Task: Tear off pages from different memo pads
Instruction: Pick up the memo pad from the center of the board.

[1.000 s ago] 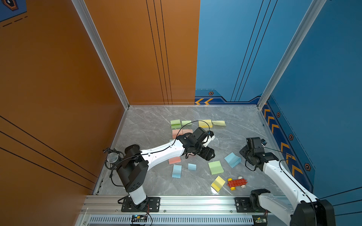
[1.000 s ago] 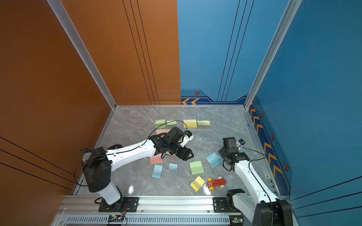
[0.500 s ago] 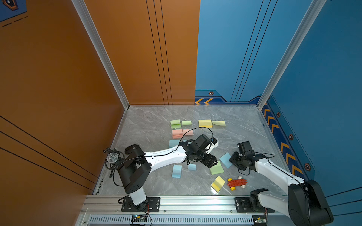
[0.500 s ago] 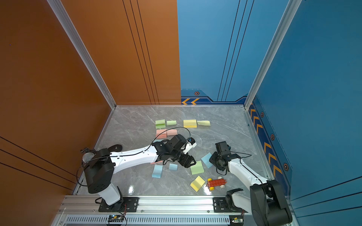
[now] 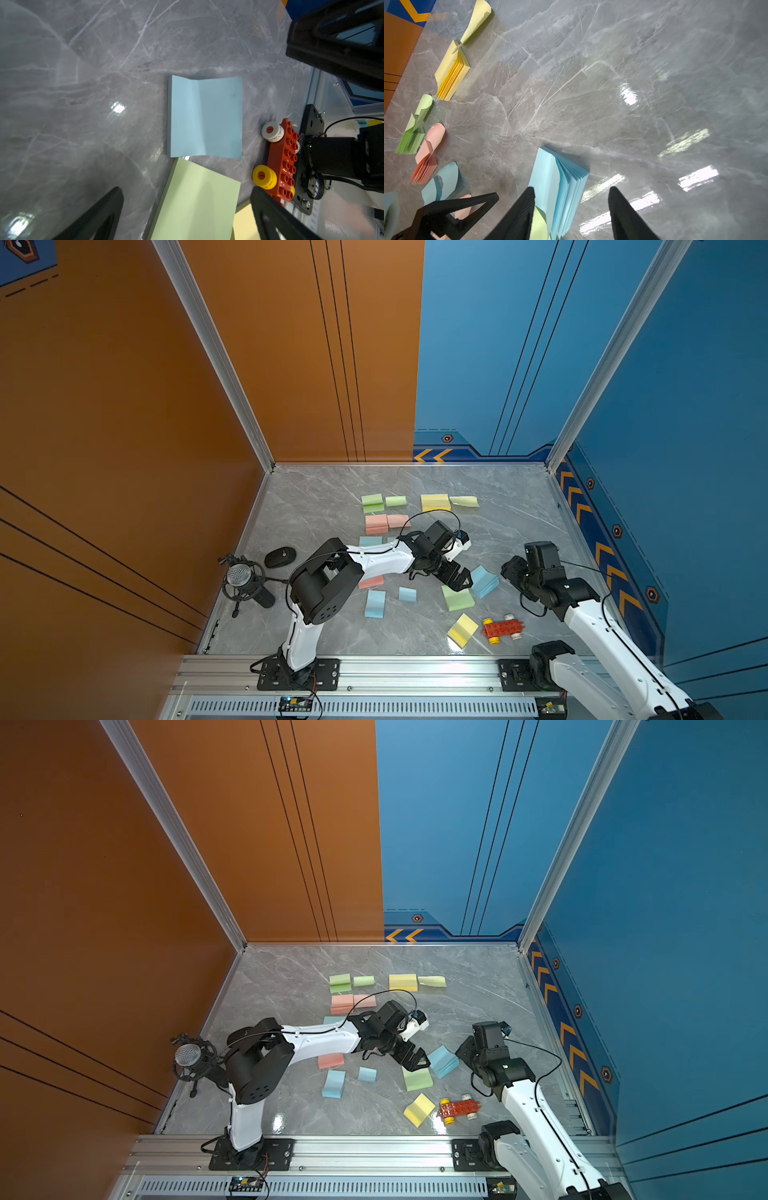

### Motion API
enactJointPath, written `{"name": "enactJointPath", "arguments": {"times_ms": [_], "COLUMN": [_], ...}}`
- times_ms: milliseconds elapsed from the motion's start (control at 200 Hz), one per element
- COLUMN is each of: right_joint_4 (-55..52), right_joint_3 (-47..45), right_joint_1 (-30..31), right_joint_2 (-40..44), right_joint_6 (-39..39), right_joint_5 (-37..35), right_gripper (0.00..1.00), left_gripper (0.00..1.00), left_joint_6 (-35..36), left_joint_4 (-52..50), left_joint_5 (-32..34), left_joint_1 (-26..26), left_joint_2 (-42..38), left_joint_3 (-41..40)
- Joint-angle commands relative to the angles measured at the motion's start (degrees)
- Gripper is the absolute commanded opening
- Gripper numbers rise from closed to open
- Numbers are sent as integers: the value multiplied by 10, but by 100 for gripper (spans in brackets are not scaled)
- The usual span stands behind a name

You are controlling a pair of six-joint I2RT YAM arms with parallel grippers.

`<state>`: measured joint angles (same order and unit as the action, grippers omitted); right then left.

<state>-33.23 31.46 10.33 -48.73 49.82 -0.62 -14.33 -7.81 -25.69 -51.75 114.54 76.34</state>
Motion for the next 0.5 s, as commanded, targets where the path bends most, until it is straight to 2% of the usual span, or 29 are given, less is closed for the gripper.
{"name": "enactJointPath", "arguments": {"times_ms": [0, 315, 495], "right_joint_4": [-49, -52, -55], "right_joint_3": [9, 13, 14], "right_joint_1": [-4, -5, -5], "right_joint_2": [3, 6, 5], "right_joint_6": [-28, -44, -50], "right_joint_5": [9, 9, 10], "right_gripper": [60, 61, 61], "left_gripper": [98, 99, 99], "left_joint_6": [11, 40, 66], "left_joint_4": [7, -25, -88], "left_joint_5": [-36, -17, 16], "left_joint_1": [-1, -16, -30], "left_joint_2": [23, 62, 79], "left_joint_3": [31, 74, 104]}}
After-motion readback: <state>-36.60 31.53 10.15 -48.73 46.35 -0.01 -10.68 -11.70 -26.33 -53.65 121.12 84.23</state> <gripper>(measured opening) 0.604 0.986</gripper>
